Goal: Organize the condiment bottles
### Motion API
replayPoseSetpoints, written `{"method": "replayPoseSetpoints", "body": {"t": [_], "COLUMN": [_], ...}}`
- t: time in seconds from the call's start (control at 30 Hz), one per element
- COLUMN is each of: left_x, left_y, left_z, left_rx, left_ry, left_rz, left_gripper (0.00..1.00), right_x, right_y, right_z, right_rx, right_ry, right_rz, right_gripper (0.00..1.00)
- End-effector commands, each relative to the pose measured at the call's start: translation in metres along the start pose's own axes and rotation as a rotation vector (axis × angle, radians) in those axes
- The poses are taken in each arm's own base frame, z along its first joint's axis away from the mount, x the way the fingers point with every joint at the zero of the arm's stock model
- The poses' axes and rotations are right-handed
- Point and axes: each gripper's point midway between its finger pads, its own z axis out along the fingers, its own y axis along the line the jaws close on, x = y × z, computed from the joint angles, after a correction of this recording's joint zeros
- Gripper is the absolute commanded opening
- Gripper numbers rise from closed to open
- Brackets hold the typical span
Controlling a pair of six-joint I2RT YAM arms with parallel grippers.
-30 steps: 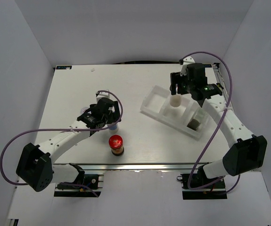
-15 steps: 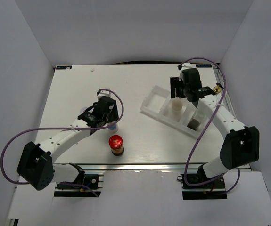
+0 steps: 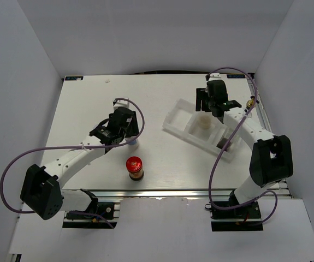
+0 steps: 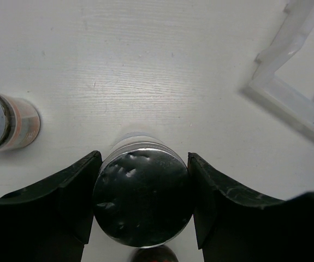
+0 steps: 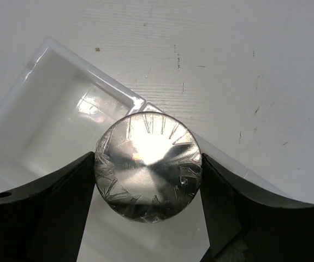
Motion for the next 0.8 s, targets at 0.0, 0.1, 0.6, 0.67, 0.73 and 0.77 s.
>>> {"method": "replayPoseSetpoints", "body": {"t": [0.0,0.1,0.6,0.67,0.73,0.77], "left_x": [-0.048,-0.06,-0.111,-0.113,-0.117,-0.117], "left_y": [-0.017,-0.023,-0.082,-0.093,-0.11,-0.121], "left_z": [-0.015,-0.019,-0.027,-0.026,-0.024,-0.025], "left_rx": [0.049,0.071,0.267,0.3,0.337,0.374], "left_ry": [-0.131,-0.157,-0.227,-0.221,-0.218,-0.212], "left_rz": [-0.027,-0.027,0.038,0.062,0.082,0.106], "left_gripper": [0.0,0.0,0.0,0.0,0.0,0.0], "right_x": [-0.031,-0.031,-0.1,-0.118,-0.134,-0.148], "right_y": [-0.009,-0.012,-0.008,-0.003,0.009,0.013], "right_z": [0.004,0.003,-0.072,-0.088,-0.108,-0.121], "right_rx": [0.053,0.073,-0.017,-0.056,-0.141,-0.171], "right_ry": [-0.12,-0.111,-0.294,-0.347,-0.398,-0.436], "right_rz": [0.043,0.055,0.023,0.013,-0.006,-0.019], "right_gripper": [0.45,0.86,0.89,0.89,0.89,0.89]}}
